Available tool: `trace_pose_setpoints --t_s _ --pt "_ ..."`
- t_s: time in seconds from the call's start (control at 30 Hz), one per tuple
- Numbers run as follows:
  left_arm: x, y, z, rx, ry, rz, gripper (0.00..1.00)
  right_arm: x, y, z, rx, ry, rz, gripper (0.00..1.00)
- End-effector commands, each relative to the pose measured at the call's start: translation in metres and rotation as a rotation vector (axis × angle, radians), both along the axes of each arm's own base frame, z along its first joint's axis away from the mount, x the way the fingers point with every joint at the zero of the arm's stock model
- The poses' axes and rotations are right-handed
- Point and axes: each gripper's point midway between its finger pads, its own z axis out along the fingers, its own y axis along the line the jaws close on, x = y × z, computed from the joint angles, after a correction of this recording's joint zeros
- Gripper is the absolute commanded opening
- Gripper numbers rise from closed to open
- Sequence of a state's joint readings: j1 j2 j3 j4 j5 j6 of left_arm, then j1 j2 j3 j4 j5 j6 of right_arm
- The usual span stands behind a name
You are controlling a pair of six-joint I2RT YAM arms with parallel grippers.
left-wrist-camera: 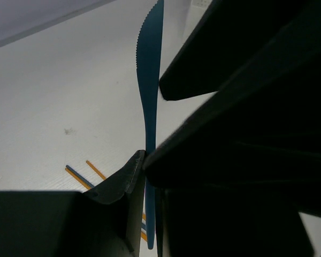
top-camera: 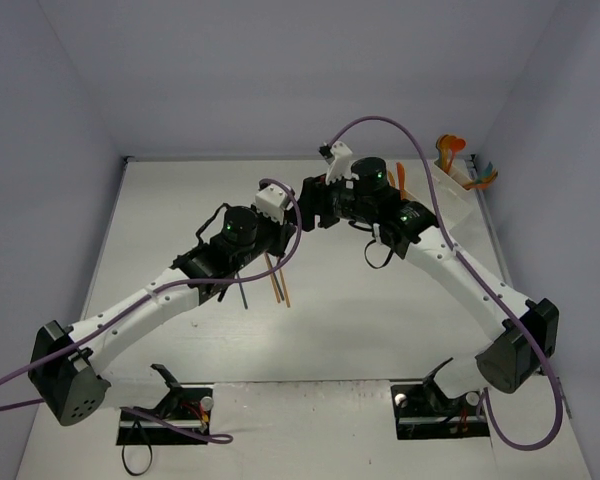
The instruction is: Sort the eating utensils into containers
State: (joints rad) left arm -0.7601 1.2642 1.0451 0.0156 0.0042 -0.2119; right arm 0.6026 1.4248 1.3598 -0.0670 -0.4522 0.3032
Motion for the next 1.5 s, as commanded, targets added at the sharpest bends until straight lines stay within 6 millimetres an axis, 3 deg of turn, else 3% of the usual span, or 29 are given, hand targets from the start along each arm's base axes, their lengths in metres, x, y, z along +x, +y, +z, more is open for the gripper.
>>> trace_pose_setpoints --t_s 0.0,0.17,0.33,0.6,0.73,0.87,1.07,1.3,1.47 --pt "-0.006 -0.012 0.052 -0.1 -0.134 -0.068 0.0 0.011 0.016 0.024 0.062 -0.072 -0.025 0.52" --pt "-0.008 -0.012 0.049 -0.11 -0.124 -0.065 0.0 0.017 0.012 0.018 0.047 -0.078 -0.076 0.47" --pt "-0.004 -0.008 0.037 -0.102 -0.103 -0.026 0.0 0.016 0.007 0.027 0.055 -0.102 -0.094 0.46" --pt "0.004 -0.002 0.029 -0.098 -0.082 0.041 0.0 0.025 -0.027 0.039 0.026 -0.172 -0.271 0.48" --pt "0.002 -0.004 0.032 -0.107 -0.084 0.027 0.0 0.028 -0.033 0.04 0.02 -0.183 -0.303 0.51" --pt "-0.001 -0.007 0.036 -0.123 -0.092 0.001 0.0 0.028 -0.028 0.037 0.018 -0.174 -0.284 0.52" --pt "-0.007 -0.011 0.048 -0.168 -0.107 -0.033 0.0 0.027 -0.006 0.019 0.041 -0.093 -0.2 0.49" --pt "-0.012 -0.014 0.051 -0.195 -0.105 -0.054 0.0 0.028 0.0 0.014 0.051 -0.085 -0.184 0.37" --pt "-0.013 -0.017 0.05 -0.202 -0.104 -0.061 0.0 0.027 0.002 0.01 0.05 -0.079 -0.175 0.16"
